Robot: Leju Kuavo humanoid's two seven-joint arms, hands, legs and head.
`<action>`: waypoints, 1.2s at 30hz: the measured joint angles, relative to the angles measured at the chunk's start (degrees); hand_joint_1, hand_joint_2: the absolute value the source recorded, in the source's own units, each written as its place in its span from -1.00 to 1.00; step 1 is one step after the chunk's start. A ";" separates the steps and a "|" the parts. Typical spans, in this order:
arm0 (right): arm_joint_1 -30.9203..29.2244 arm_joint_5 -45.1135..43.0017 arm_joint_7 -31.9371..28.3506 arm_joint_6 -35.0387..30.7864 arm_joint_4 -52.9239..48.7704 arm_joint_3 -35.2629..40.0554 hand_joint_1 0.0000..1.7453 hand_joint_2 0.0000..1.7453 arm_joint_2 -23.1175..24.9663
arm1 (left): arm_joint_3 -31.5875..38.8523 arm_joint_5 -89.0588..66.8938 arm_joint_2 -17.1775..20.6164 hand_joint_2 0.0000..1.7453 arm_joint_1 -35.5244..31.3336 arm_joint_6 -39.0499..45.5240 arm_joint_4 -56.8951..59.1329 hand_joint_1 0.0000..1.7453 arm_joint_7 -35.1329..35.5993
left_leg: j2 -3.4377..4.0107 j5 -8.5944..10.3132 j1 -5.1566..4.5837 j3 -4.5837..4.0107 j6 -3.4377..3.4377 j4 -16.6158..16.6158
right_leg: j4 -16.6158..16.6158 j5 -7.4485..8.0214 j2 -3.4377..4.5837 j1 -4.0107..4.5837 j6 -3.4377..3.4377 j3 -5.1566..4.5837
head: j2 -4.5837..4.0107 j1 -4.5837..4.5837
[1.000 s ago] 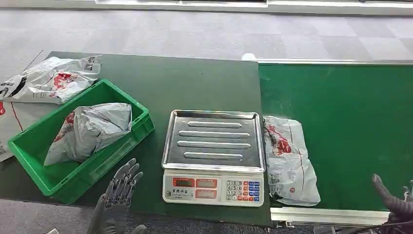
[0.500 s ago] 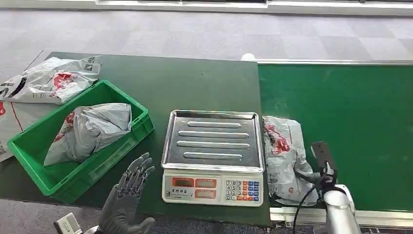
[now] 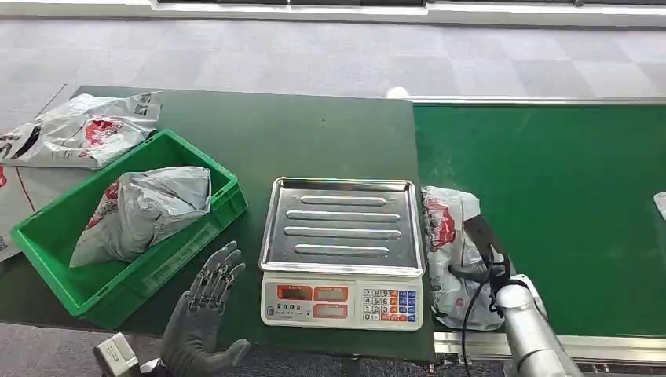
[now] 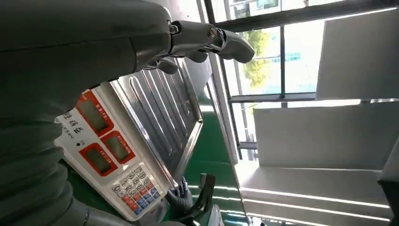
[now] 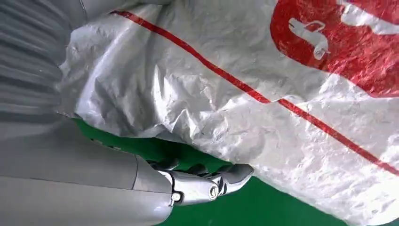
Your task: Moved the parcel from conveyor to table for the left to box.
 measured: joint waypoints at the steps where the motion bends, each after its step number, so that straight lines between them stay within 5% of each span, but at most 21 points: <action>1: -0.25 -0.53 -0.29 0.40 0.38 0.35 -1.00 1.00 0.00 | 0.00 0.00 0.07 1.00 0.08 0.13 0.00 -1.00 -0.09 | 0.00 0.00 0.00 0.02 0.00 0.00 | 0.00 0.00 0.01 0.00 -0.01 0.01 | 0.00 0.00; 2: -0.38 -1.35 -0.83 1.43 0.72 0.76 -1.00 1.00 0.00 | 0.00 0.00 0.13 1.00 0.16 0.31 -0.02 -1.00 -0.17 | 0.00 0.00 0.00 0.04 0.00 0.00 | 0.00 0.00 0.01 0.01 -0.01 0.04 | 0.00 0.00; 3: -0.44 -2.04 -1.34 2.74 0.90 1.05 -0.78 1.00 -0.11 | 0.00 0.02 0.22 1.00 0.27 0.50 -0.07 -1.00 -0.31 | 0.01 0.00 0.00 0.06 0.00 0.00 | 0.00 0.00 0.02 0.02 -0.01 0.06 | 0.00 0.00; 4: -0.55 -2.71 -1.80 4.29 1.07 1.36 1.00 1.00 -0.26 | 0.00 0.04 0.33 1.00 0.42 0.75 -0.15 -1.00 -0.46 | 0.05 0.00 0.00 0.08 -0.01 0.00 | 0.00 0.00 0.07 0.03 -0.01 0.09 | 0.00 0.00; 11: -1.66 -8.30 -5.01 13.88 2.04 4.65 1.00 1.00 -0.46 | 0.02 -0.31 0.81 1.00 1.25 0.96 -0.94 -1.00 -1.29 | 0.53 -0.27 0.05 -0.02 -0.25 -0.01 | 0.00 -0.07 0.48 0.19 -0.20 0.26 | 0.00 0.00; 36: -2.44 -9.64 -3.52 14.73 2.30 8.46 1.00 1.00 0.18 | 0.17 -0.98 0.81 1.00 2.79 0.96 -3.17 -1.00 -0.94 | 0.52 -0.31 0.42 0.39 -0.57 -0.05 | 0.01 -0.19 0.48 0.38 -0.58 0.19 | 0.00 0.00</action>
